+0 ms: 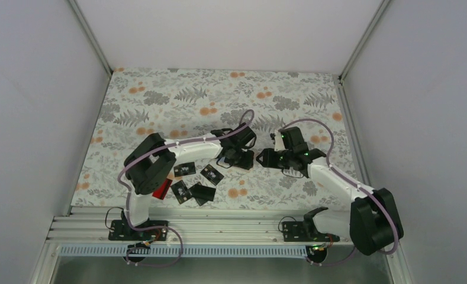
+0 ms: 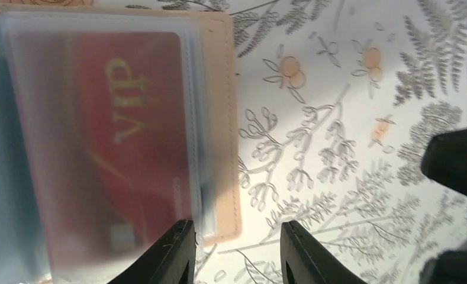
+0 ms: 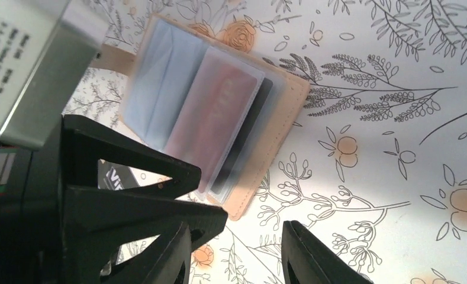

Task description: Put the credit cards into the card holder

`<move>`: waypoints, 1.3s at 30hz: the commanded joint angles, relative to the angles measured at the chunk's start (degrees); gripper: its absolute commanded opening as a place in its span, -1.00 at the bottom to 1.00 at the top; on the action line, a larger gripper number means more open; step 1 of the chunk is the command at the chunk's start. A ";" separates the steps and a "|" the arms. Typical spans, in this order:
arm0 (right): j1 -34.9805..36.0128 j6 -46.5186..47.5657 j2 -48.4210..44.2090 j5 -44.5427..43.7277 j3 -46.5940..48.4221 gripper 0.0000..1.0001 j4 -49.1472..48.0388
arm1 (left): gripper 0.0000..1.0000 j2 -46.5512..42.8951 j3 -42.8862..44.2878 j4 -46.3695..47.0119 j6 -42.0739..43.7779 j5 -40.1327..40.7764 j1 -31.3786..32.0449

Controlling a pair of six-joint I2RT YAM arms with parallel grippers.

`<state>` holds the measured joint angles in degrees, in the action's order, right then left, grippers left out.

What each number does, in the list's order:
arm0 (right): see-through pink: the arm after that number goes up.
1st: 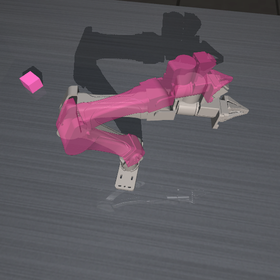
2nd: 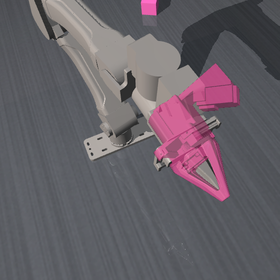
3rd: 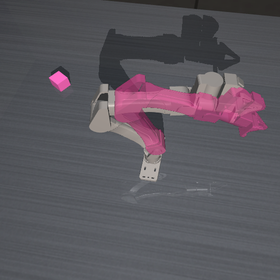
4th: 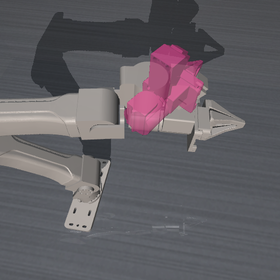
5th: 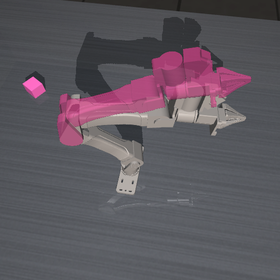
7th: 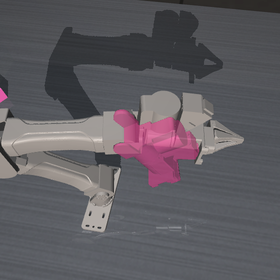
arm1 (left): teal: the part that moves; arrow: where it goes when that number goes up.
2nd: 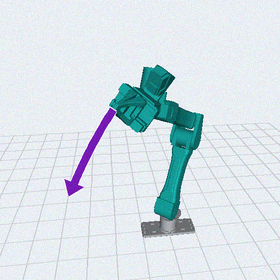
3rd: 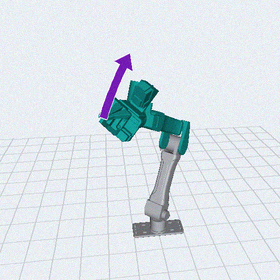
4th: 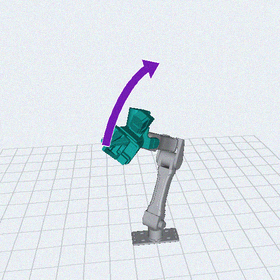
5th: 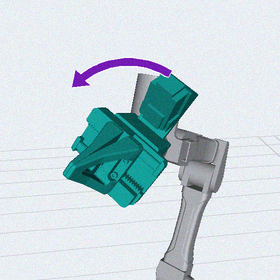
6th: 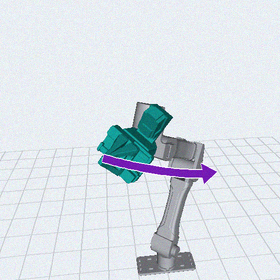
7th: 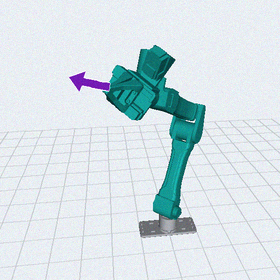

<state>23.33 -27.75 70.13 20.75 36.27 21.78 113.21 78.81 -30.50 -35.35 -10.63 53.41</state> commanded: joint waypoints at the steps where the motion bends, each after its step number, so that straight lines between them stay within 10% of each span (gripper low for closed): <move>1: -0.56 -1.13 -3.44 1.61 -0.23 -0.20 0.75 | -0.24 -6.89 -2.09 6.11 -0.77 -4.14 -0.69; 19: 10.84 -4.06 2.75 14.17 4.71 -0.19 -8.59 | -0.04 -34.24 -23.59 -9.45 -7.54 13.27 -3.69; 39: 38.65 2.46 23.71 -4.47 20.38 -0.12 -4.63 | 0.08 -50.01 -43.23 -16.35 -20.92 19.59 -3.57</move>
<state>57.82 -28.82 89.80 23.99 52.10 13.76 64.23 37.43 -47.00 -54.17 8.56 49.67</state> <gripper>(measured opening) 0.434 0.539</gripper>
